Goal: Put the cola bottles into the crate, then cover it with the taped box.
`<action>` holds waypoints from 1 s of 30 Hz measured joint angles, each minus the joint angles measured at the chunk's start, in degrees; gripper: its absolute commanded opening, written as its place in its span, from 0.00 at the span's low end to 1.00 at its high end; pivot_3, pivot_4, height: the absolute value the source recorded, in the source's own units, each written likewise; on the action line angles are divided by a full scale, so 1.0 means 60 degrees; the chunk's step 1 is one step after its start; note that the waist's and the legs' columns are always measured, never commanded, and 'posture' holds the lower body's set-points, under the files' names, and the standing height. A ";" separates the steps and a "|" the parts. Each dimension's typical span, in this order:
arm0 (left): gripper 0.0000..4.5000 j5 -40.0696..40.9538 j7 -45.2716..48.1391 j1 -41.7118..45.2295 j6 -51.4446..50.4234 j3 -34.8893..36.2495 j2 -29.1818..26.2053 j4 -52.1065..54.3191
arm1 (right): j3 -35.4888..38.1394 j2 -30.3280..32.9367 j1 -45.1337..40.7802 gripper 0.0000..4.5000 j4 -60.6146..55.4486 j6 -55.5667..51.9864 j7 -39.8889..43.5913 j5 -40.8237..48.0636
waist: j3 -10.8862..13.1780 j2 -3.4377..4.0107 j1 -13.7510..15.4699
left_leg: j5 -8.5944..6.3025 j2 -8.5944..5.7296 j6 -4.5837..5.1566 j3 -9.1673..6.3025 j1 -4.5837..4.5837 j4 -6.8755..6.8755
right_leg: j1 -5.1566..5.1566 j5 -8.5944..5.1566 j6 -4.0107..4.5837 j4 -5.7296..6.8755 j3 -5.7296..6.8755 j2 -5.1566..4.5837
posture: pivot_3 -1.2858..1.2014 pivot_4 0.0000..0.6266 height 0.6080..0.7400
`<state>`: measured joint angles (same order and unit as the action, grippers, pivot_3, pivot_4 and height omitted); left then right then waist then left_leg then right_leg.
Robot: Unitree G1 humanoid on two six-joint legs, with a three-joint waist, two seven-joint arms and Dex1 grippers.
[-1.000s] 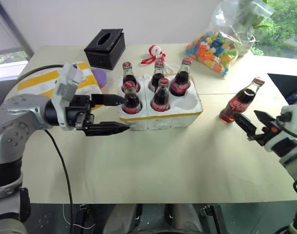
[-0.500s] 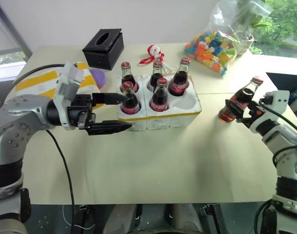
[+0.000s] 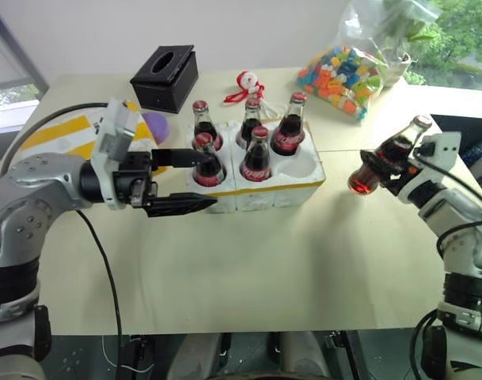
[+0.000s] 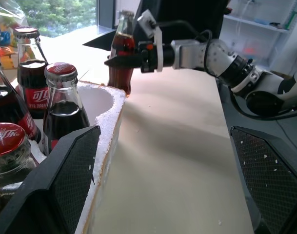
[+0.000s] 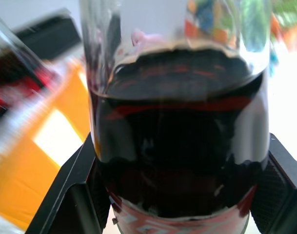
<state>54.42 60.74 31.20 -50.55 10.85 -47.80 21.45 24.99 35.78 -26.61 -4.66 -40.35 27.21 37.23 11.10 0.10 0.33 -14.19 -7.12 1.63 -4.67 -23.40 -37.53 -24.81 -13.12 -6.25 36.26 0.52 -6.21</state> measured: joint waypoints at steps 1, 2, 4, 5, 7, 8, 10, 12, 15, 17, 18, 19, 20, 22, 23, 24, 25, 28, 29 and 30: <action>1.00 0.0000 -0.0010 -0.0007 0.0003 0.0005 0.0000 0.0000 | 0.0087 0.0131 -0.0245 0.63 -0.0293 -0.0167 0.0017 0.0320 | 0.0000 0.0000 0.0002 | -0.0002 0.0000 0.0003 0.0000 0.0001 0.0011 | -0.0003 0.0000 0.0000 -0.0001 -0.0001 0.0000 | 0.52 0.24 0.94; 1.00 0.0000 -0.0029 -0.0031 0.0021 0.0028 0.0000 0.0000 | 0.0172 0.0248 -0.0590 0.63 -0.0672 -0.0428 0.0028 0.0759 | 0.0000 -0.0002 0.0004 | -0.0002 0.0004 0.0004 -0.0001 0.0001 0.0018 | -0.0007 0.0000 0.0000 -0.0001 -0.0001 0.0001 | 0.52 0.24 0.94; 1.00 0.0000 -0.0088 -0.0101 0.0057 0.0034 0.0000 0.0004 | 0.0188 0.0281 -0.1061 0.63 -0.1185 -0.0756 0.0045 0.1352 | -0.0002 -0.0006 0.0002 | -0.0001 0.0008 0.0003 -0.0003 0.0002 0.0032 | -0.0009 -0.0001 0.0001 -0.0004 -0.0001 0.0005 | 0.52 0.24 0.94; 1.00 -0.0001 -0.0124 -0.0169 0.0078 0.0039 0.0000 0.0006 | 0.0115 0.0275 -0.1240 0.63 -0.1352 -0.0916 0.0060 0.1549 | -0.0002 -0.0006 0.0001 | -0.0001 0.0008 0.0002 -0.0002 0.0002 0.0034 | -0.0010 -0.0001 0.0001 -0.0004 -0.0001 0.0005 | 0.52 0.24 0.94; 1.00 -0.0006 -0.0182 -0.0273 0.0148 0.0037 0.0001 0.0006 | -0.0294 0.0201 -0.1551 0.63 -0.1544 -0.1203 0.0063 0.1818 | 0.0000 -0.0010 -0.0006 | -0.0001 0.0008 0.0003 -0.0002 0.0002 0.0033 | -0.0010 0.0001 0.0004 -0.0004 -0.0001 0.0004 | 0.52 0.24 0.94; 1.00 -0.0008 -0.0197 -0.0277 0.0187 0.0040 0.0001 0.0007 | -0.0550 0.0057 -0.1676 0.63 -0.1551 -0.1313 0.0055 0.1910 | 0.0000 -0.0013 -0.0007 | -0.0001 0.0008 0.0004 -0.0002 0.0002 0.0032 | -0.0010 0.0003 0.0008 -0.0005 -0.0001 0.0004 | 0.52 0.24 0.94; 1.00 -0.0008 -0.0211 -0.0280 0.0256 0.0040 0.0001 0.0011 | -0.1089 -0.0366 -0.1756 0.63 -0.1554 -0.1395 0.0036 0.1997 | 0.0000 -0.0014 -0.0003 | 0.0000 0.0008 0.0004 -0.0002 0.0002 0.0031 | -0.0011 0.0005 0.0010 -0.0005 -0.0001 0.0003 | 0.52 0.24 0.94; 1.00 -0.0008 -0.0228 -0.0310 0.0342 0.0043 0.0001 0.0014 | -0.1579 -0.0549 -0.1734 0.63 -0.1529 -0.1410 0.0044 0.1914 | 0.0000 -0.0014 0.0034 | 0.0010 0.0008 -0.0013 -0.0002 -0.0003 0.0032 | -0.0017 0.0005 0.0010 -0.0005 -0.0001 0.0003 | 0.52 0.24 0.94; 1.00 -0.0008 -0.0280 -0.0395 0.0370 0.0091 -0.0001 0.0023 | -0.2000 -0.0730 -0.1727 0.63 -0.1397 -0.1323 0.0049 0.1644 | 0.0002 -0.0018 0.0068 | 0.0016 0.0004 -0.0024 -0.0001 -0.0006 0.0030 | -0.0015 0.0005 0.0010 -0.0008 -0.0001 0.0002 | 0.52 0.24 0.94; 1.00 -0.0008 -0.0302 -0.0394 0.0396 0.0129 -0.0014 0.0029 | -0.2227 -0.0845 -0.1711 0.63 -0.1178 -0.1126 0.0056 0.1344 | 0.0002 -0.0018 0.0058 | 0.0016 0.0002 -0.0024 0.0000 -0.0007 0.0027 | -0.0014 0.0006 0.0010 -0.0011 -0.0002 0.0002 | 0.52 0.24 0.94; 1.00 -0.0008 -0.0310 -0.0394 0.0400 0.0130 -0.0029 0.0028 | -0.2332 -0.0853 -0.1670 0.63 -0.1080 -0.1033 0.0097 0.1180 | 0.0002 -0.0019 0.0057 | 0.0016 0.0002 -0.0024 0.0000 -0.0007 0.0027 | -0.0014 0.0006 0.0010 -0.0011 -0.0002 0.0002 | 0.52 0.24 0.94; 1.00 -0.0008 -0.0319 -0.0394 0.0409 0.0134 -0.0043 0.0028 | -0.2463 -0.0841 -0.1592 0.63 -0.1006 -0.0895 0.0163 0.0965 | 0.0002 -0.0019 0.0056 | 0.0016 0.0003 -0.0024 -0.0001 -0.0007 0.0028 | -0.0015 0.0007 0.0011 -0.0011 -0.0002 0.0004 | 0.52 0.24 0.94; 1.00 -0.0008 -0.0340 -0.0393 0.0414 0.0140 -0.0052 0.0029 | -0.2650 -0.0805 -0.1490 0.63 -0.0898 -0.0757 0.0288 0.0700 | 0.0002 -0.0019 0.0050 | 0.0017 0.0003 -0.0024 0.0000 -0.0007 0.0030 | -0.0019 0.0006 0.0011 -0.0009 -0.0002 0.0005 | 0.52 0.24 0.94; 1.00 -0.0008 -0.0362 -0.0393 0.0422 0.0146 -0.0056 0.0028 | -0.2957 -0.0689 -0.1291 0.63 -0.0729 -0.0608 0.0511 0.0334 | 0.0002 -0.0019 0.0040 | 0.0017 0.0005 -0.0025 0.0000 -0.0007 0.0033 | -0.0023 0.0007 0.0011 -0.0009 -0.0002 0.0008 | 0.52 0.24 0.94; 1.00 -0.0008 -0.0363 -0.0393 0.0426 0.0149 -0.0063 0.0028 | -0.3081 -0.0627 -0.1184 0.63 -0.0650 -0.0589 0.0629 0.0166 | 0.0002 -0.0019 0.0036 | 0.0017 0.0005 -0.0026 0.0000 -0.0007 0.0033 | -0.0023 0.0007 0.0011 -0.0008 -0.0003 0.0008 | 0.52 0.24 0.94; 1.00 -0.0008 -0.0364 -0.0393 0.0429 0.0150 -0.0074 0.0027 | -0.3216 -0.0564 -0.1122 0.63 -0.0595 -0.0531 0.0777 0.0004 | 0.0002 -0.0018 0.0035 | 0.0018 0.0005 -0.0026 0.0000 -0.0007 0.0034 | -0.0025 0.0007 0.0011 -0.0008 -0.0003 0.0008 | 0.52 0.24 0.94; 1.00 -0.0008 -0.0363 -0.0392 0.0437 0.0153 -0.0081 0.0027 | -0.3351 -0.0525 -0.1119 0.63 -0.0576 -0.0451 0.0944 -0.0124 | 0.0002 -0.0018 0.0034 | 0.0018 0.0005 -0.0027 0.0000 -0.0007 0.0035 | -0.0025 0.0007 0.0011 -0.0008 -0.0003 0.0008 | 0.52 0.24 0.94; 1.00 -0.0031 -0.0354 -0.0391 0.0461 0.0153 -0.0100 0.0019 | -0.3599 -0.0485 -0.1121 0.74 -0.0559 -0.0257 0.1262 -0.0461 | 0.0002 -0.0019 0.0034 | 0.0018 0.0008 -0.0028 -0.0001 -0.0007 0.0037 | -0.0024 0.0007 0.0011 -0.0008 -0.0003 0.0012 | 0.52 0.24 0.94; 1.00 -0.0040 -0.0353 -0.0392 0.0483 0.0153 -0.0108 0.0018 | -0.3669 -0.0489 -0.1121 0.86 -0.0507 -0.0219 0.1310 -0.0550 | 0.0002 -0.0019 0.0034 | 0.0018 0.0007 -0.0028 -0.0001 -0.0007 0.0037 | -0.0024 0.0007 0.0011 -0.0008 -0.0003 0.0012 | 0.52 0.24 0.94; 1.00 -0.0061 -0.0350 -0.0398 0.0548 0.0154 -0.0122 0.0015 | -0.3745 -0.0508 -0.1123 0.95 -0.0423 -0.0191 0.1382 -0.0632 | 0.0001 -0.0020 0.0034 | 0.0018 0.0007 -0.0028 -0.0001 -0.0007 0.0036 | -0.0023 0.0007 0.0011 -0.0008 -0.0003 0.0012 | 0.52 0.24 0.94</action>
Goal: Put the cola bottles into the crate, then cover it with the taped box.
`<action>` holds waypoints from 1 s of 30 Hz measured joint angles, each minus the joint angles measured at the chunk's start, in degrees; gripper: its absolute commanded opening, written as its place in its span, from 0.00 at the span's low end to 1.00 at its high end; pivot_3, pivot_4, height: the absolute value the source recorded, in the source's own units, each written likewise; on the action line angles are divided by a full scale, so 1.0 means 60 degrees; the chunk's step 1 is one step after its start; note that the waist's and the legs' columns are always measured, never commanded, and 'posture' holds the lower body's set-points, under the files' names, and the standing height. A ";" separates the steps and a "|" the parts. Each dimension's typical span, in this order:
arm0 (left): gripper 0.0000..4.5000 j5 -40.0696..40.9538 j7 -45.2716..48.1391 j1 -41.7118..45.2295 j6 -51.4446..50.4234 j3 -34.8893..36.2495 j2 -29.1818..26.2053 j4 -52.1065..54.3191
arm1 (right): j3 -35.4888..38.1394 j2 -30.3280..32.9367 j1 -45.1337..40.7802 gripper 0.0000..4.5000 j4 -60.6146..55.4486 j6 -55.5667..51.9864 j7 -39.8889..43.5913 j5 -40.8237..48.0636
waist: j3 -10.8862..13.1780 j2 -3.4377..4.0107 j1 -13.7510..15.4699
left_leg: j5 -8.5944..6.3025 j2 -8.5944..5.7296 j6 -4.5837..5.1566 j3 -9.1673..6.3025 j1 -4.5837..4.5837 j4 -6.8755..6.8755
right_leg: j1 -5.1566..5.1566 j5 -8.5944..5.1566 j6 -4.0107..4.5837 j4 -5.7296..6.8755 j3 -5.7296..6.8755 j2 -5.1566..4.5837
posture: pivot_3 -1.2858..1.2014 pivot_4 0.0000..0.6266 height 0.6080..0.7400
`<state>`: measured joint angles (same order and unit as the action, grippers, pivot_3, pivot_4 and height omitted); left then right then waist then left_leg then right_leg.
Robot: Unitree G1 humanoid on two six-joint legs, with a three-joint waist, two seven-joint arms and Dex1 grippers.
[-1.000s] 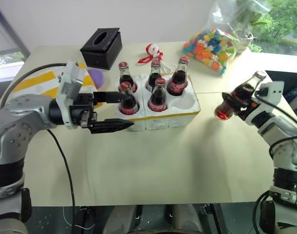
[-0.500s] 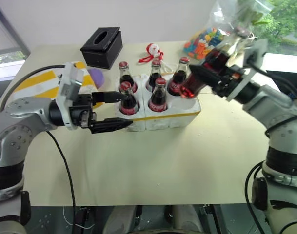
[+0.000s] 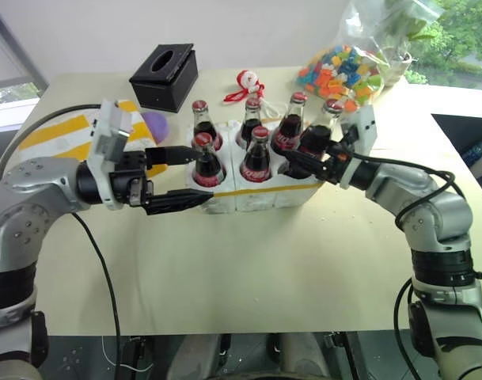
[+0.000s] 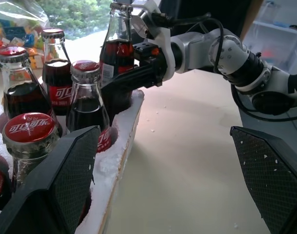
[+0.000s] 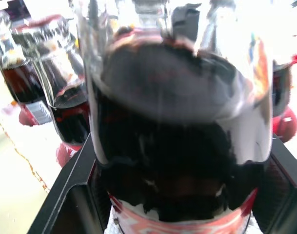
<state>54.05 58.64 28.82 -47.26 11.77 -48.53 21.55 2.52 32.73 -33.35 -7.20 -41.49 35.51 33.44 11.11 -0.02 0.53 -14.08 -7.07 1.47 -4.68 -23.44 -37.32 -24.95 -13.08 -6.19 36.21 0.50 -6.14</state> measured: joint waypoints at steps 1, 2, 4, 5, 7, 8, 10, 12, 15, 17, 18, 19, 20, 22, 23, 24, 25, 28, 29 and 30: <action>1.00 -0.0032 0.0000 -0.0001 0.0045 0.0001 -0.0018 -0.0002 | -0.0085 -0.0031 0.0000 0.99 0.0077 0.0047 0.0051 -0.0115 | -0.0001 -0.0002 0.0000 | 0.0000 0.0000 0.0000 0.0000 0.0000 -0.0002 | 0.0001 0.0000 0.0000 0.0000 0.0000 0.0000 | 0.52 0.24 0.94; 1.00 -0.0061 0.0000 -0.0007 0.0078 0.0003 -0.0053 -0.0004 | -0.0177 -0.0057 0.0000 0.99 0.0172 0.0103 0.0078 -0.0219 | -0.0001 -0.0002 0.0001 | 0.0000 0.0000 0.0000 0.0001 0.0000 -0.0003 | 0.0001 0.0001 0.0002 0.0000 -0.0001 0.0000 | 0.52 0.24 0.94; 1.00 -0.0100 0.0001 -0.0079 0.0103 0.0049 -0.0094 -0.0005 | -0.0213 -0.0087 -0.0039 0.99 0.0234 0.0174 0.0117 -0.0366 | -0.0002 -0.0002 0.0001 | -0.0002 0.0000 0.0003 0.0000 0.0002 -0.0004 | 0.0002 0.0004 0.0005 0.0000 -0.0002 0.0003 | 0.52 0.24 0.94; 1.00 -0.0118 -0.0001 -0.0143 0.0107 0.0052 -0.0123 -0.0004 | -0.0222 -0.0089 -0.0060 0.99 0.0252 0.0206 0.0129 -0.0417 | -0.0003 -0.0003 0.0000 | -0.0002 0.0002 0.0003 0.0000 0.0002 -0.0004 | 0.0002 0.0004 0.0006 0.0000 -0.0002 0.0006 | 0.52 0.24 0.94; 1.00 -0.0197 -0.0022 -0.0349 0.0128 0.0079 -0.0203 0.0010 | -0.0172 -0.0090 -0.0119 0.99 0.0337 0.0187 0.0157 -0.0440 | -0.0003 -0.0003 -0.0003 | 0.0000 0.0003 0.0001 -0.0001 0.0003 -0.0003 | 0.0001 0.0004 0.0007 0.0000 -0.0002 0.0007 | 0.52 0.24 0.94; 1.00 -0.0227 -0.0031 -0.0458 0.0144 0.0105 -0.0267 0.0019 | -0.0074 -0.0068 -0.0140 0.99 0.0337 0.0118 0.0185 -0.0395 | -0.0003 -0.0003 -0.0001 | -0.0001 0.0003 0.0001 -0.0001 0.0002 -0.0001 | 0.0000 0.0004 0.0007 0.0000 -0.0003 0.0007 | 0.52 0.24 0.94; 1.00 -0.0338 -0.0127 -0.0857 0.0201 0.0311 -0.0504 0.0216 | 0.0241 0.0260 -0.0175 0.99 0.0242 -0.0191 0.0460 -0.0028 | -0.0002 -0.0001 0.0001 | -0.0001 0.0003 0.0001 0.0001 0.0001 0.0005 | -0.0003 0.0004 0.0007 -0.0001 -0.0006 0.0006 | 0.52 0.24 0.94; 1.00 -0.0391 -0.0284 -0.1322 0.0209 0.0766 -0.0743 0.0387 | 0.0745 0.0838 -0.0271 0.99 0.0022 -0.0603 0.0850 0.0484 | 0.0000 -0.0001 0.0017 | -0.0013 0.0003 0.0021 -0.0001 -0.0001 0.0012 | -0.0004 0.0004 0.0008 -0.0012 -0.0007 0.0005 | 0.52 0.24 0.94; 1.00 -0.0494 -0.0474 -0.2110 0.0210 0.1783 -0.1250 0.0654 | 0.1631 0.1677 -0.0697 0.99 -0.0392 -0.1206 0.1522 0.1527 | 0.0000 -0.0001 -0.0002 | -0.0023 0.0009 0.0037 -0.0001 0.0000 0.0016 | -0.0006 0.0003 0.0009 -0.0015 -0.0007 0.0006 | 0.52 0.24 0.94; 1.00 -0.0685 -0.0492 -0.2748 0.0198 0.2600 -0.1542 0.0768 | 0.2215 0.2208 -0.0939 0.99 -0.0475 -0.1533 0.1964 0.2131 | -0.0001 -0.0001 -0.0008 | -0.0024 0.0015 0.0038 0.0000 0.0003 0.0019 | -0.0002 0.0002 0.0010 -0.0018 -0.0006 0.0008 | 0.52 0.24 0.94; 1.00 -0.0848 -0.0413 -0.3429 0.0147 0.3396 -0.1698 0.0909 | 0.2432 0.2602 -0.1054 0.99 -0.0399 -0.1722 0.2354 0.2468 | 0.0002 0.0001 -0.0037 | -0.0025 0.0017 0.0040 0.0004 0.0002 0.0024 | -0.0007 0.0002 0.0011 -0.0021 -0.0007 0.0008 | 0.52 0.24 0.94; 1.00 -0.1004 -0.0328 -0.3956 0.0041 0.3992 -0.1789 0.0935 | 0.2667 0.3017 -0.1036 0.99 -0.0304 -0.1842 0.2657 0.2634 | 0.0001 0.0001 -0.0042 | -0.0028 0.0017 0.0045 0.0007 0.0002 0.0032 | -0.0007 0.0001 0.0013 -0.0023 -0.0007 0.0005 | 0.52 0.24 0.94; 1.00 -0.1259 -0.0181 -0.4686 -0.0031 0.4921 -0.1891 0.0947 | 0.2954 0.3462 -0.1067 0.99 -0.0007 -0.1918 0.3076 0.2813 | 0.0001 -0.0003 -0.0040 | -0.0029 0.0021 0.0045 0.0008 0.0002 0.0033 | -0.0007 -0.0001 0.0017 -0.0032 -0.0005 0.0007 | 0.52 0.24 0.94; 1.00 -0.1813 0.0209 -0.5801 0.0059 0.6126 -0.1928 0.0977 | 0.3219 0.3888 -0.1060 0.99 0.0406 -0.1934 0.3640 0.2908 | -0.0001 -0.0002 -0.0031 | -0.0031 0.0024 0.0045 0.0014 0.0009 0.0030 | 0.0007 -0.0016 0.0043 -0.0037 -0.0005 0.0003 | 0.52 0.24 0.94; 1.00 -0.2373 0.0619 -0.6755 0.0420 0.6855 -0.1925 0.1045 | 0.3143 0.4040 -0.1012 0.99 0.0570 -0.1879 0.3960 0.2895 | -0.0002 -0.0006 -0.0066 | -0.0033 0.0038 0.0046 0.0029 0.0008 0.0032 | 0.0006 -0.0016 0.0047 -0.0054 -0.0007 0.0006 | 0.52 0.24 0.94; 1.00 -0.3072 0.1048 -0.7831 0.0843 0.7509 -0.1895 0.1036 | 0.3072 0.4289 -0.0872 0.99 0.0819 -0.1807 0.4274 0.2833 | -0.0002 -0.0005 -0.0119 | -0.0036 0.0043 0.0052 0.0043 0.0008 0.0037 | 0.0012 -0.0016 0.0058 -0.0072 -0.0008 0.0004 | 0.52 0.24 0.94; 1.00 -0.3753 0.1387 -0.8638 0.1227 0.7994 -0.1742 0.0806 | 0.3054 0.4437 -0.0792 0.99 0.1154 -0.1761 0.4464 0.2707 | -0.0005 0.0001 -0.0145 | -0.0039 0.0043 0.0055 0.0047 0.0011 0.0036 | 0.0019 -0.0017 0.0059 -0.0080 -0.0009 0.0000 | 0.52 0.24 0.94; 1.00 -0.5309 0.2010 -1.0276 0.2652 0.8962 -0.1344 0.0292 | 0.2941 0.4456 -0.0834 0.99 0.1745 -0.1656 0.4788 0.2531 | -0.0007 0.0003 -0.0184 | -0.0054 0.0073 0.0035 0.0059 0.0009 0.0037 | 0.0036 -0.0002 0.0080 -0.0136 -0.0006 0.0013 | 0.52 0.24 0.94; 1.00 -0.5675 0.2067 -1.0523 0.3095 0.9098 -0.1236 0.0178 | 0.2827 0.4452 -0.0874 0.99 0.1861 -0.1529 0.4851 0.2450 | -0.0008 0.0002 -0.0172 | -0.0058 0.0077 0.0032 0.0058 0.0008 0.0035 | 0.0041 -0.0002 0.0079 -0.0145 -0.0004 0.0014 | 0.52 0.24 0.94; 1.00 -0.6081 0.1984 -1.0700 0.3607 0.9097 -0.1188 0.0017 | 0.2684 0.4410 -0.0943 0.99 0.1911 -0.1361 0.4882 0.2318 | -0.0009 0.0003 -0.0156 | -0.0059 0.0079 0.0031 0.0058 0.0010 0.0035 | 0.0047 -0.0002 0.0079 -0.0150 -0.0002 0.0015 | 0.52 0.24 0.94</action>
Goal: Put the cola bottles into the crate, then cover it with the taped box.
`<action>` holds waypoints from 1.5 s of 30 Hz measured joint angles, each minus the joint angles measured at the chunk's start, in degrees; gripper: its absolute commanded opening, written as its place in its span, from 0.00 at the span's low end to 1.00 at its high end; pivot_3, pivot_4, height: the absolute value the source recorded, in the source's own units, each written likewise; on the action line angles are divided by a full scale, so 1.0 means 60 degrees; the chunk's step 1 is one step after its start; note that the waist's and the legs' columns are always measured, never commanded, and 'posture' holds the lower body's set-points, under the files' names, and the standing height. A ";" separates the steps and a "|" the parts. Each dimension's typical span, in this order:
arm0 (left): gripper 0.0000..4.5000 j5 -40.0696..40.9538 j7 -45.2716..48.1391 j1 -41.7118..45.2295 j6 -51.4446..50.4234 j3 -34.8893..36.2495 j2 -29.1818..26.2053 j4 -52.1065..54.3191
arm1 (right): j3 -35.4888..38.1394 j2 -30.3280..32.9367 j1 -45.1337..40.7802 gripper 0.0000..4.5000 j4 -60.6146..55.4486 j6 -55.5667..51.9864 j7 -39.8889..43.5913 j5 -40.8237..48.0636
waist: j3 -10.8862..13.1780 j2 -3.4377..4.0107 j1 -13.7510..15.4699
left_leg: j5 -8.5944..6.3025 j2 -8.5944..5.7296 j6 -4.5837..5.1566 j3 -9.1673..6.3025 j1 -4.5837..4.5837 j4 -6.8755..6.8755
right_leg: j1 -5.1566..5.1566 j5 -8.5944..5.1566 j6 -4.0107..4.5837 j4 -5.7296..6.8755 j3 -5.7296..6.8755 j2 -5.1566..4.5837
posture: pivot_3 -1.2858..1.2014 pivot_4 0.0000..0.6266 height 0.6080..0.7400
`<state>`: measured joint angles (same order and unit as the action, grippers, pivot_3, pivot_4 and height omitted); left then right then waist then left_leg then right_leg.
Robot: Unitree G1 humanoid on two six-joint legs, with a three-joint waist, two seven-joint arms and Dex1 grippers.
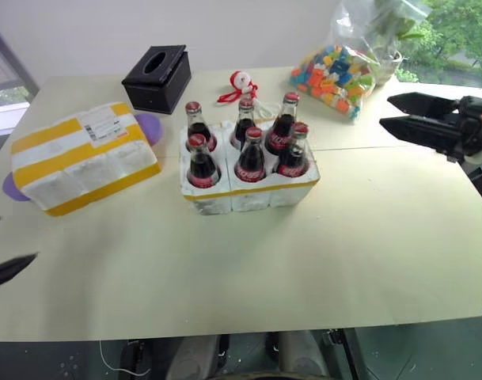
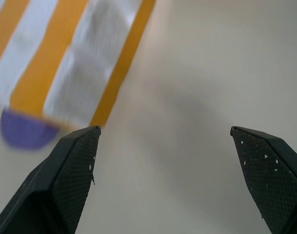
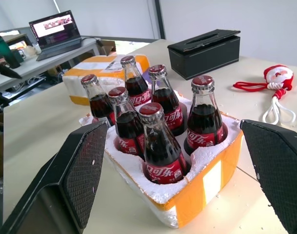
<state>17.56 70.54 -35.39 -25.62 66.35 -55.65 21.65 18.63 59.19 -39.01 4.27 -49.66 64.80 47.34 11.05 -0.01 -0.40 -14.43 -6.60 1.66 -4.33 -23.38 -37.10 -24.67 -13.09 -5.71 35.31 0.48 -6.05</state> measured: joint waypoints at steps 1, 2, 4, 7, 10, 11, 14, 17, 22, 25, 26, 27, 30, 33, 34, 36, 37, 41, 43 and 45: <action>1.00 -0.0438 -0.0175 -0.0084 0.0477 -0.0040 0.0026 -0.0253 | -0.0111 -0.0091 -0.0071 0.99 0.0020 0.0144 0.0020 -0.0112 | 0.0000 0.0000 0.0013 | 0.0000 0.0001 -0.0001 0.0000 -0.0002 0.0000 | -0.0001 0.0000 0.0000 0.0000 0.0001 0.0000 | 0.52 0.24 0.94; 1.00 -0.0840 -0.0444 -0.0086 0.0932 -0.0128 0.0034 -0.0513 | -0.0209 -0.0175 -0.0127 0.99 0.0074 0.0270 0.0026 -0.0203 | 0.0000 0.0000 0.0023 | -0.0001 0.0003 -0.0001 0.0000 -0.0002 0.0001 | -0.0001 0.0000 0.0000 0.0000 0.0001 0.0002 | 0.52 0.24 0.94; 1.00 -0.1511 -0.1000 0.0000 0.1665 -0.0468 0.0053 -0.0939 | -0.0356 -0.0302 -0.0173 0.99 0.0163 0.0364 0.0033 -0.0284 | -0.0001 0.0002 0.0045 | -0.0002 0.0003 0.0002 0.0001 -0.0008 0.0006 | -0.0011 0.0001 -0.0001 -0.0004 0.0001 0.0004 | 0.52 0.24 0.94; 1.00 -0.2809 -0.2788 0.0989 0.2961 -0.1738 0.0225 -0.1988 | -0.0412 -0.0280 -0.0169 0.99 0.0148 0.0354 0.0169 -0.0335 | 0.0001 0.0025 0.0149 | -0.0004 0.0003 0.0006 0.0012 -0.0018 0.0013 | -0.0034 0.0007 -0.0010 0.0002 -0.0003 0.0007 | 0.52 0.24 0.94; 1.00 -0.4443 -0.5130 0.1798 0.4262 -0.3210 0.0239 -0.3795 | -0.0351 0.0036 -0.0101 0.99 -0.0092 0.0213 0.0379 -0.0289 | 0.0001 0.0022 0.0191 | -0.0004 0.0012 0.0003 0.0013 -0.0027 0.0019 | -0.0051 0.0025 -0.0027 0.0006 -0.0004 0.0018 | 0.52 0.24 0.94; 1.00 -0.4754 -0.5581 0.1893 0.4614 -0.3512 0.0227 -0.4227 | -0.0275 0.0130 -0.0073 0.99 -0.0141 0.0190 0.0425 -0.0251 | 0.0000 0.0014 0.0190 | -0.0006 0.0011 0.0004 0.0013 -0.0029 0.0019 | -0.0052 0.0027 -0.0025 0.0003 -0.0004 0.0019 | 0.52 0.24 0.94; 1.00 -0.5637 -0.7232 0.2912 0.5716 -0.4574 0.0083 -0.5964 | 0.0036 0.0437 0.0065 0.99 -0.0268 -0.0029 0.0477 -0.0152 | -0.0002 0.0010 0.0202 | -0.0009 0.0012 0.0005 0.0027 -0.0029 0.0015 | -0.0058 0.0031 -0.0025 0.0008 -0.0014 0.0019 | 0.52 0.24 0.94; 1.00 -0.6400 -0.8713 0.4328 0.6706 -0.5832 -0.0200 -0.7541 | 0.0256 0.0571 0.0176 0.99 -0.0418 -0.0230 0.0431 -0.0039 | -0.0005 0.0005 0.0240 | -0.0007 0.0012 0.0001 0.0027 -0.0027 0.0005 | -0.0057 0.0040 -0.0027 0.0023 -0.0014 0.0019 | 0.52 0.24 0.94; 1.00 -0.7455 -1.0586 0.6600 0.7984 -0.7822 -0.0506 -0.9706 | 0.0692 0.0748 0.0403 0.99 -0.0728 -0.0537 0.0284 0.0199 | -0.0011 -0.0002 0.0192 | -0.0005 0.0010 0.0001 0.0042 -0.0029 0.0003 | -0.0075 0.0067 -0.0068 0.0043 -0.0023 0.0020 | 0.52 0.24 0.94; 1.00 -0.7854 -1.1230 0.7690 0.8378 -0.8830 -0.0554 -1.0809 | 0.0884 0.0826 0.0551 0.99 -0.0917 -0.0692 0.0168 0.0277 | -0.0013 -0.0007 0.0155 | -0.0001 0.0011 0.0012 0.0081 -0.0031 0.0006 | -0.0113 0.0069 -0.0069 0.0088 -0.0037 0.0014 | 0.52 0.24 0.94; 1.00 -0.7952 -1.1394 0.8017 0.8493 -0.9134 -0.0561 -1.1175 | 0.0977 0.0842 0.0614 0.99 -0.0971 -0.0755 0.0141 0.0321 | -0.0013 -0.0007 0.0157 | -0.0001 0.0011 0.0014 0.0092 -0.0031 0.0006 | -0.0122 0.0069 -0.0069 0.0104 -0.0038 0.0009 | 0.52 0.24 0.94; 1.00 -0.8042 -1.1515 0.8285 0.8571 -0.9364 -0.0562 -1.1459 | 0.1062 0.0849 0.0693 0.99 -0.1036 -0.0796 0.0129 0.0357 | -0.0013 -0.0008 0.0158 | 0.0001 0.0011 0.0017 0.0096 -0.0031 0.0003 | -0.0127 0.0068 -0.0070 0.0113 -0.0038 0.0009 | 0.52 0.24 0.94; 1.00 -0.8271 -1.1819 0.9172 0.8724 -1.0127 -0.0592 -1.2562 | 0.1301 0.0942 0.0945 0.99 -0.1242 -0.0898 0.0104 0.0494 | -0.0013 -0.0009 0.0185 | 0.0003 0.0014 0.0018 0.0104 -0.0029 -0.0007 | -0.0127 0.0068 -0.0069 0.0126 -0.0041 0.0009 | 0.52 0.24 0.94; 1.00 -0.8392 -1.2051 0.9916 0.8759 -1.0700 -0.0605 -1.3543 | 0.1677 0.1115 0.1209 0.99 -0.1480 -0.1068 -0.0003 0.0611 | -0.0016 -0.0013 0.0191 | 0.0003 0.0013 0.0020 0.0108 -0.0029 -0.0015 | -0.0125 0.0069 -0.0070 0.0128 -0.0041 0.0008 | 0.52 0.24 0.94; 1.00 -0.8404 -1.2100 1.0117 0.8760 -1.0867 -0.0607 -1.3793 | 0.1789 0.1162 0.1257 0.99 -0.1527 -0.1126 -0.0056 0.0639 | -0.0018 -0.0016 0.0194 | 0.0002 0.0013 0.0021 0.0109 -0.0029 -0.0017 | -0.0125 0.0069 -0.0070 0.0128 -0.0042 0.0007 | 0.52 0.24 0.94; 1.00 -0.8443 -1.2198 1.0467 0.8767 -1.1134 -0.0606 -1.4202 | 0.1973 0.1191 0.1301 0.99 -0.1545 -0.1205 -0.0136 0.0756 | -0.0024 -0.0028 0.0196 | 0.0003 0.0013 0.0021 0.0110 -0.0029 -0.0018 | -0.0125 0.0069 -0.0070 0.0130 -0.0042 0.0007 | 0.52 0.24 0.94; 1.00 -0.8450 -1.2235 1.0654 0.8761 -1.1287 -0.0599 -1.4378 | 0.2032 0.1198 0.1341 0.99 -0.1568 -0.1237 -0.0170 0.0799 | -0.0027 -0.0034 0.0199 | 0.0003 0.0013 0.0021 0.0110 -0.0029 -0.0018 | -0.0125 0.0069 -0.0070 0.0130 -0.0042 0.0007 | 0.52 0.24 0.94; 1.00 -0.8469 -1.2387 1.1524 0.8668 -1.1756 -0.0358 -1.5035 | 0.2175 0.1218 0.1601 0.99 -0.1813 -0.1330 -0.0231 0.0972 | -0.0031 -0.0041 0.0211 | 0.0004 0.0011 0.0022 0.0113 -0.0029 -0.0025 | -0.0123 0.0070 -0.0072 0.0133 -0.0042 0.0004 | 0.52 0.24 0.94; 1.00 -0.8464 -1.2399 1.1825 0.8575 -1.1995 -0.0164 -1.5256 | 0.2217 0.1247 0.1636 0.99 -0.1981 -0.1391 -0.0232 0.1069 | -0.0033 -0.0044 0.0201 | 0.0004 0.0012 0.0023 0.0113 -0.0029 -0.0025 | -0.0122 0.0071 -0.0074 0.0133 -0.0042 0.0005 | 0.52 0.24 0.94; 0.94 -0.8462 -1.2382 1.1978 0.8522 -1.2154 -0.0019 -1.5444 | 0.2240 0.1277 0.1668 1.00 -0.2165 -0.1460 -0.0240 0.1190 | -0.0035 -0.0048 0.0193 | 0.0004 0.0013 0.0024 0.0114 -0.0029 -0.0024 | -0.0123 0.0071 -0.0074 0.0134 -0.0042 0.0005 | 0.52 0.24 0.94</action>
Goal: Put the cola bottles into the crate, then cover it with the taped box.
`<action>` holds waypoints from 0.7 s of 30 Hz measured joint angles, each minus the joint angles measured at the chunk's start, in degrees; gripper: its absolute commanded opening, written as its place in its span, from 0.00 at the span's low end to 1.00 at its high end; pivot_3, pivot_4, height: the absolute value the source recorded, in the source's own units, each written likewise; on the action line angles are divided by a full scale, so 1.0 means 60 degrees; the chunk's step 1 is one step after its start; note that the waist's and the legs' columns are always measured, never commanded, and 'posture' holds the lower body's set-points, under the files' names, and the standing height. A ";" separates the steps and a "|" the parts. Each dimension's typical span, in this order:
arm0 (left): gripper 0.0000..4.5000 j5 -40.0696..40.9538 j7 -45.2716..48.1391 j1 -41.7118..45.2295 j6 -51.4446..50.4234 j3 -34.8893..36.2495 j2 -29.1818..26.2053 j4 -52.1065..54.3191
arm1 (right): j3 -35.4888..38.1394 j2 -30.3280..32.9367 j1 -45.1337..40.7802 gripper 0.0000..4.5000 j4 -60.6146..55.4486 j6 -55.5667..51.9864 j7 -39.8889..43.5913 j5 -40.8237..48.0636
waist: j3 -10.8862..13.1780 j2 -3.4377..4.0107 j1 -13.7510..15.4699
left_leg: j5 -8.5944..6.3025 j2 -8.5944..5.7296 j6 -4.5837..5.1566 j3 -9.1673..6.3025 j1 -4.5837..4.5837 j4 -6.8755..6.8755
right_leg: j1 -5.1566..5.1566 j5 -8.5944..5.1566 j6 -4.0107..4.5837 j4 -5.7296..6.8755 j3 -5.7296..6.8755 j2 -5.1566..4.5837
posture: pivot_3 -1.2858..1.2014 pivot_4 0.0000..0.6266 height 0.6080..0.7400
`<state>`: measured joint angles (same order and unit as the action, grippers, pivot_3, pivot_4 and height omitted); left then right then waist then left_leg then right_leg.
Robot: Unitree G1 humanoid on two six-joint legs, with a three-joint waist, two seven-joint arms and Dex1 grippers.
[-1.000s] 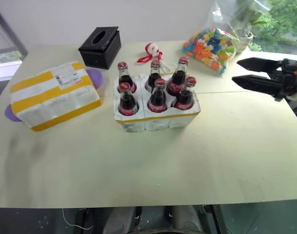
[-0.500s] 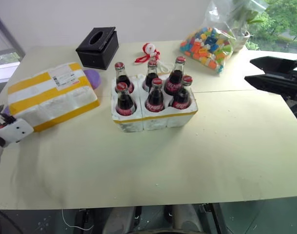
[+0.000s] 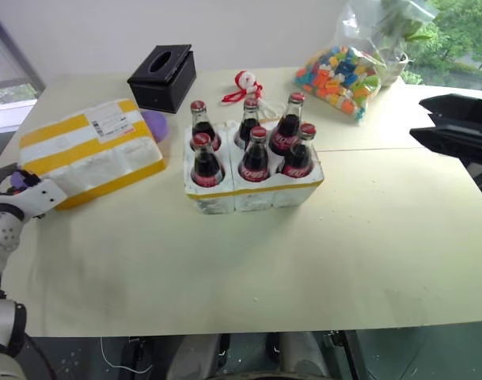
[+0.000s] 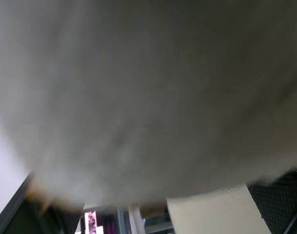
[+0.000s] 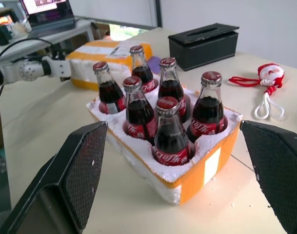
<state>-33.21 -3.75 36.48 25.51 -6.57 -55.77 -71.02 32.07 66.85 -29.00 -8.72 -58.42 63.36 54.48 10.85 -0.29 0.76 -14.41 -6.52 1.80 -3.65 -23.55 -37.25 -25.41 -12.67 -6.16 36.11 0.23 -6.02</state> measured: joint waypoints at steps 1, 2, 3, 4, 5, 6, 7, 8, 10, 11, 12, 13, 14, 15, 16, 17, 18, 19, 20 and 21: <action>0.88 0.0004 0.0024 0.0039 -0.0003 -0.0103 0.0041 -0.0065 | 0.0018 0.0005 0.0033 1.00 -0.0100 -0.0016 -0.0003 0.0062 | 0.0000 0.0000 -0.0013 | 0.0000 0.0001 0.0000 0.0001 0.0000 0.0000 | -0.0001 0.0000 0.0000 0.0000 -0.0001 0.0001 | 0.52 0.24 0.94; 0.81 0.0009 0.0060 0.0057 0.0003 -0.0186 0.0070 -0.0098 | 0.0039 0.0009 0.0098 1.00 -0.0217 -0.0024 -0.0010 0.0105 | -0.0001 -0.0001 -0.0021 | 0.0000 0.0002 0.0001 0.0002 0.0000 0.0001 | -0.0002 0.0000 0.0000 0.0000 -0.0002 0.0001 | 0.52 0.24 0.94; 0.70 0.0020 0.0078 0.0067 0.0007 -0.0224 0.0100 -0.0140 | 0.0055 0.0009 0.0173 1.00 -0.0306 -0.0045 -0.0016 0.0151 | -0.0003 -0.0004 -0.0021 | 0.0000 0.0002 0.0001 0.0002 0.0000 0.0001 | -0.0001 0.0000 0.0000 0.0000 -0.0002 0.0001 | 0.52 0.24 0.94; 0.59 0.0030 0.0078 0.0067 0.0006 -0.0264 0.0114 -0.0160 | 0.0062 0.0009 0.0244 1.00 -0.0395 -0.0060 -0.0017 0.0167 | -0.0003 -0.0005 -0.0015 | 0.0000 0.0002 0.0001 0.0002 0.0000 0.0000 | -0.0002 0.0000 0.0000 0.0000 -0.0002 0.0001 | 0.52 0.24 0.94; 0.48 0.0065 0.0052 0.0124 0.0001 -0.0265 0.0114 -0.0164 | 0.0065 0.0009 0.0299 1.00 -0.0428 -0.0069 -0.0020 0.0197 | -0.0004 -0.0009 -0.0007 | 0.0000 0.0002 0.0001 0.0002 0.0000 -0.0002 | 0.0000 0.0000 0.0000 0.0001 -0.0002 0.0001 | 0.52 0.24 0.94; 0.34 0.0115 0.0050 0.0241 -0.0009 -0.0268 0.0112 -0.0173 | 0.0068 0.0009 0.0312 1.00 -0.0432 -0.0071 -0.0027 0.0237 | -0.0005 -0.0009 -0.0002 | 0.0000 0.0001 0.0001 0.0003 0.0000 -0.0005 | 0.0001 0.0000 -0.0001 0.0002 -0.0003 0.0000 | 0.52 0.24 0.94; 0.24 0.0152 0.0043 0.0308 -0.0012 -0.0273 0.0111 -0.0170 | 0.0068 0.0009 0.0317 1.00 -0.0457 -0.0071 -0.0036 0.0256 | -0.0005 -0.0009 0.0006 | 0.0000 0.0001 0.0001 0.0004 0.0000 -0.0008 | 0.0003 0.0001 -0.0002 0.0002 -0.0003 -0.0001 | 0.52 0.24 0.94; 0.13 0.0222 -0.0002 0.0350 -0.0038 -0.0271 0.0101 -0.0170 | 0.0068 0.0009 0.0325 1.00 -0.0492 -0.0070 -0.0047 0.0268 | -0.0007 -0.0012 0.0010 | 0.0000 0.0001 0.0001 0.0003 0.0000 -0.0010 | 0.0003 0.0001 -0.0002 0.0002 -0.0003 -0.0001 | 0.52 0.24 0.94; 0.08 0.0246 -0.0011 0.0373 -0.0066 -0.0272 0.0078 -0.0181 | 0.0068 0.0009 0.0342 1.00 -0.0545 -0.0070 -0.0076 0.0323 | -0.0009 -0.0014 0.0005 | -0.0001 0.0000 0.0003 0.0004 0.0000 -0.0009 | 0.0004 0.0001 -0.0002 0.0002 -0.0004 -0.0001 | 0.52 0.24 0.94; 0.08 0.0247 -0.0016 0.0375 -0.0068 -0.0274 0.0077 -0.0184 | 0.0068 0.0009 0.0352 1.00 -0.0559 -0.0070 -0.0093 0.0335 | -0.0009 -0.0014 0.0005 | -0.0001 0.0000 0.0003 0.0004 0.0000 -0.0010 | 0.0004 0.0001 -0.0002 0.0002 -0.0004 -0.0001 | 0.52 0.24 0.94; 0.08 0.0252 -0.0016 0.0389 -0.0068 -0.0274 0.0077 -0.0184 | 0.0068 0.0009 0.0359 1.00 -0.0560 -0.0069 -0.0110 0.0339 | -0.0009 -0.0015 0.0006 | -0.0001 0.0001 0.0003 0.0003 0.0000 -0.0009 | 0.0003 0.0001 -0.0002 0.0003 -0.0004 0.0000 | 0.52 0.24 0.94; 0.08 0.0277 -0.0004 0.0416 -0.0064 -0.0273 0.0071 -0.0184 | 0.0072 0.0014 0.0394 1.00 -0.0564 -0.0058 -0.0113 0.0337 | -0.0009 -0.0015 0.0005 | -0.0001 0.0001 0.0003 0.0004 0.0000 -0.0009 | 0.0003 0.0001 -0.0002 0.0003 -0.0004 -0.0001 | 0.52 0.24 0.94; 0.08 0.0347 0.0030 0.0441 -0.0047 -0.0270 0.0041 -0.0179 | 0.0073 0.0035 0.0528 1.00 -0.0581 -0.0040 -0.0100 0.0332 | -0.0011 -0.0019 0.0008 | 0.0000 0.0002 0.0003 0.0004 0.0000 -0.0009 | 0.0003 0.0001 -0.0002 0.0004 -0.0003 0.0000 | 0.52 0.24 0.94; 0.08 0.0420 0.0077 0.0456 -0.0030 -0.0268 -0.0009 -0.0178 | 0.0073 0.0048 0.0678 1.00 -0.0586 -0.0031 -0.0069 0.0325 | -0.0012 -0.0022 0.0003 | 0.0000 0.0002 0.0003 0.0004 0.0000 -0.0009 | 0.0003 0.0001 -0.0002 0.0003 -0.0003 0.0000 | 0.52 0.24 0.94; 0.08 0.0451 0.0125 0.0484 -0.0024 -0.0267 -0.0063 -0.0177 | 0.0073 0.0050 0.0788 1.00 -0.0587 -0.0031 -0.0036 0.0317 | -0.0012 -0.0023 0.0001 | 0.0000 0.0001 0.0003 0.0004 0.0000 -0.0010 | 0.0003 0.0002 -0.0002 0.0003 -0.0004 0.0000 | 0.52 0.24 0.94; 0.08 0.0486 0.0188 0.0557 0.0004 -0.0264 -0.0110 -0.0168 | 0.0073 0.0060 0.0900 1.00 -0.0587 -0.0032 -0.0002 0.0320 | -0.0011 -0.0024 0.0001 | 0.0000 0.0001 0.0004 0.0005 0.0000 -0.0011 | 0.0003 0.0002 -0.0003 0.0003 -0.0005 0.0000 | 0.52 0.24 0.94; 0.08 0.0545 0.0303 0.0652 0.0080 -0.0256 -0.0187 -0.0096 | 0.0075 0.0084 0.1014 1.00 -0.0589 -0.0022 0.0043 0.0317 | -0.0006 -0.0033 0.0007 | 0.0000 0.0002 0.0004 0.0005 -0.0001 -0.0011 | 0.0002 0.0002 -0.0003 0.0004 -0.0004 0.0000 | 0.52 0.24 0.94; 0.08 0.0630 0.0469 0.0742 0.0225 -0.0233 -0.0323 0.0051 | 0.0074 0.0115 0.1146 1.00 -0.0602 0.0001 0.0109 0.0302 | -0.0005 -0.0045 0.0014 | 0.0000 0.0003 0.0003 0.0004 -0.0002 -0.0012 | 0.0001 0.0002 -0.0003 0.0005 -0.0004 0.0001 | 0.52 0.24 0.94; 0.08 0.0740 0.0719 0.0812 0.0423 -0.0156 -0.0514 0.0322 | 0.0074 0.0154 0.1304 1.00 -0.0656 0.0096 0.0188 0.0222 | -0.0005 -0.0054 0.0015 | 0.0000 0.0003 0.0003 0.0004 -0.0003 -0.0013 | 0.0001 0.0002 -0.0003 0.0004 -0.0004 0.0001 | 0.52 0.24 0.94; 0.08 0.0912 0.0978 0.0937 0.0648 -0.0062 -0.0759 0.0681 | 0.0074 0.0168 0.1455 1.00 -0.0733 0.0253 0.0240 0.0094 | -0.0004 -0.0062 0.0014 | -0.0001 0.0003 0.0002 0.0005 -0.0004 -0.0014 | 0.0002 0.0002 -0.0002 0.0002 -0.0004 0.0000 | 0.52 0.24 0.94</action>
<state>-27.73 2.12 42.10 29.40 -6.94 -60.32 -66.93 32.51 67.86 -20.27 -13.12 -56.90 64.80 55.05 10.82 -0.66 0.84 -14.42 -6.50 1.81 -3.62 -23.58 -37.34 -25.40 -12.66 -6.17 36.13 0.21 -6.02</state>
